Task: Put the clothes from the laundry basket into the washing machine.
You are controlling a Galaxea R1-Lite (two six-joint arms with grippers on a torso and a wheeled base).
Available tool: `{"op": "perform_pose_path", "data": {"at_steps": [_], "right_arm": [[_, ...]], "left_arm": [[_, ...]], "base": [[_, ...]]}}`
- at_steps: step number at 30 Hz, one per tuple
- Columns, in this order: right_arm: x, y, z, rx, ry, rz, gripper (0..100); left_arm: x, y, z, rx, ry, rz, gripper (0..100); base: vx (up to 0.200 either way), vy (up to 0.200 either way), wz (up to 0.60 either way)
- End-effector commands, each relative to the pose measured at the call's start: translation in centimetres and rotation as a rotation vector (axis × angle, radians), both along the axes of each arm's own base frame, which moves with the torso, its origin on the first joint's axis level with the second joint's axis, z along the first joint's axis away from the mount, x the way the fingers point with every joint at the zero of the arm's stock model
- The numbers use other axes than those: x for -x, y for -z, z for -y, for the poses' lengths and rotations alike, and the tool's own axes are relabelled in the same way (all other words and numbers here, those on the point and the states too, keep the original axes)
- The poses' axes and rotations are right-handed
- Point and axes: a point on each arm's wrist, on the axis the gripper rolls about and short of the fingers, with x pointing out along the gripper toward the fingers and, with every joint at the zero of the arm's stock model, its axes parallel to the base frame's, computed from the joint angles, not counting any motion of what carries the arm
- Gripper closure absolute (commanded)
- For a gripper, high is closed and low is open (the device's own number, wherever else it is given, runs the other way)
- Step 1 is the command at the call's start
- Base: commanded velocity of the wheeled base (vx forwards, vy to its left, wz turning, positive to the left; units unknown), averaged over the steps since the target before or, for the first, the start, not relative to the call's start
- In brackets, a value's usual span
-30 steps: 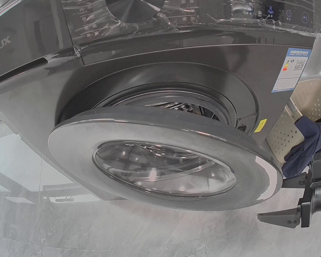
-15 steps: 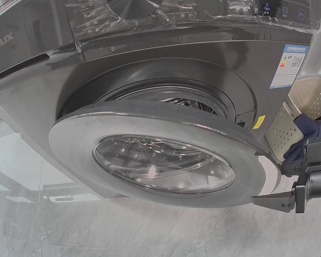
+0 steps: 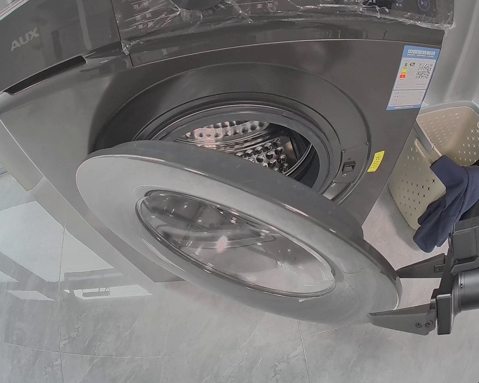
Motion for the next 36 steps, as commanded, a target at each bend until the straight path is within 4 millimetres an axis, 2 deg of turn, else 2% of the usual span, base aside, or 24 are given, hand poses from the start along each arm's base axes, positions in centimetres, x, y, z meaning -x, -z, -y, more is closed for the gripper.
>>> {"op": "perform_pose_path", "data": {"at_steps": [1,4,7,11,18,24,30,31,36], "right_arm": [[-0.7,-0.2,-0.6,-0.005,0.001,0.009,0],[-1.4,0.0,-1.4,-0.009,-0.008,0.008,0],[-1.5,0.4,-1.8,-0.014,-0.019,0.016,0],[-0.9,1.0,-1.7,-0.003,-0.039,0.002,0],[0.7,1.9,-0.1,0.013,-0.027,-0.009,0],[2.5,5.1,2.3,0.092,0.026,-0.089,0],[0.9,5.1,3.9,0.088,0.162,-0.099,0],[0.8,5.0,3.9,0.086,0.167,-0.098,0],[-2.5,4.1,3.0,0.075,0.202,-0.096,0]], "left_arm": [[0.0,0.5,0.0,0.0,0.0,-0.004,0],[0.0,0.5,0.0,0.002,0.0,-0.004,0],[0.0,0.5,0.0,0.002,0.0,-0.004,0],[0.0,0.5,0.0,0.002,0.0,-0.004,0],[0.0,0.5,0.0,0.002,0.0,-0.004,0],[0.0,0.5,0.0,0.002,0.0,-0.006,0],[0.0,0.5,0.0,0.002,0.0,-0.004,0],[0.0,0.5,0.0,0.002,0.0,-0.004,0],[0.0,0.5,0.0,0.002,0.0,-0.006,0]], "base": [[-0.2,0.0,0.0],[-0.2,0.0,0.0],[0.0,0.0,0.0],[0.0,0.0,0.0],[0.0,0.0,0.0],[0.0,0.0,0.0],[0.0,0.0,0.0],[0.0,0.0,0.0],[0.0,0.0,0.0]]}}
